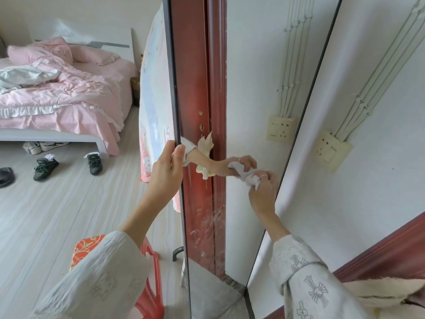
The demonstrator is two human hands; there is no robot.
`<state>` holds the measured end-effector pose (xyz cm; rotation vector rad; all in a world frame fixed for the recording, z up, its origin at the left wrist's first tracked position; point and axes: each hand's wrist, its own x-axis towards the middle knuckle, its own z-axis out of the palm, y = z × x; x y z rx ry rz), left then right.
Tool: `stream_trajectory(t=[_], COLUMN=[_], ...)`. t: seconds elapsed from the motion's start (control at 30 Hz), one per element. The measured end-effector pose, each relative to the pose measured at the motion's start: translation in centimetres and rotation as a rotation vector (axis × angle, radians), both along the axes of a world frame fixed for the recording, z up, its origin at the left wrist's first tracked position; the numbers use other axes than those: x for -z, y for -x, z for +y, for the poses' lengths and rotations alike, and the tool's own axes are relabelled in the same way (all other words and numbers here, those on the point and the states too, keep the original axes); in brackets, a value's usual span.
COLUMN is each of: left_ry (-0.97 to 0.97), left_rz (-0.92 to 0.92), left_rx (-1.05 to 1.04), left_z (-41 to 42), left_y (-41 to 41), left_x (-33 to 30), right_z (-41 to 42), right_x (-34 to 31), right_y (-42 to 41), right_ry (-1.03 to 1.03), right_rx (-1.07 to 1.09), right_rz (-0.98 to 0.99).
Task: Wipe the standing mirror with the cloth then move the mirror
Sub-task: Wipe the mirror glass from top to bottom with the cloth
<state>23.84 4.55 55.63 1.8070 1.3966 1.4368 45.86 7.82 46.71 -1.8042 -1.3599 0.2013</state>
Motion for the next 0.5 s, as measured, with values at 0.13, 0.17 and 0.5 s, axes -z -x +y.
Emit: stream_trajectory(t=[0.13,0.17,0.5], left_ry=[-0.015,-0.015,-0.028], left_rz=[0.017,0.020,0.008], left_rx=[0.001,0.004,-0.010], left_z=[0.0,-0.1,-0.1], left_y=[0.0,0.0,-0.2], left_x=[-0.1,-0.1,0.0], right_z=[-0.2,-0.2,4.7], right_x=[-0.2,-0.8,-12.4], right_y=[-2.7,-3.4,-6.4], right_ry=[0.293,0.348,-0.266], right_rx=[-0.148,-0.155,0.222], right_rz=[-0.118,-0.152,-0.088])
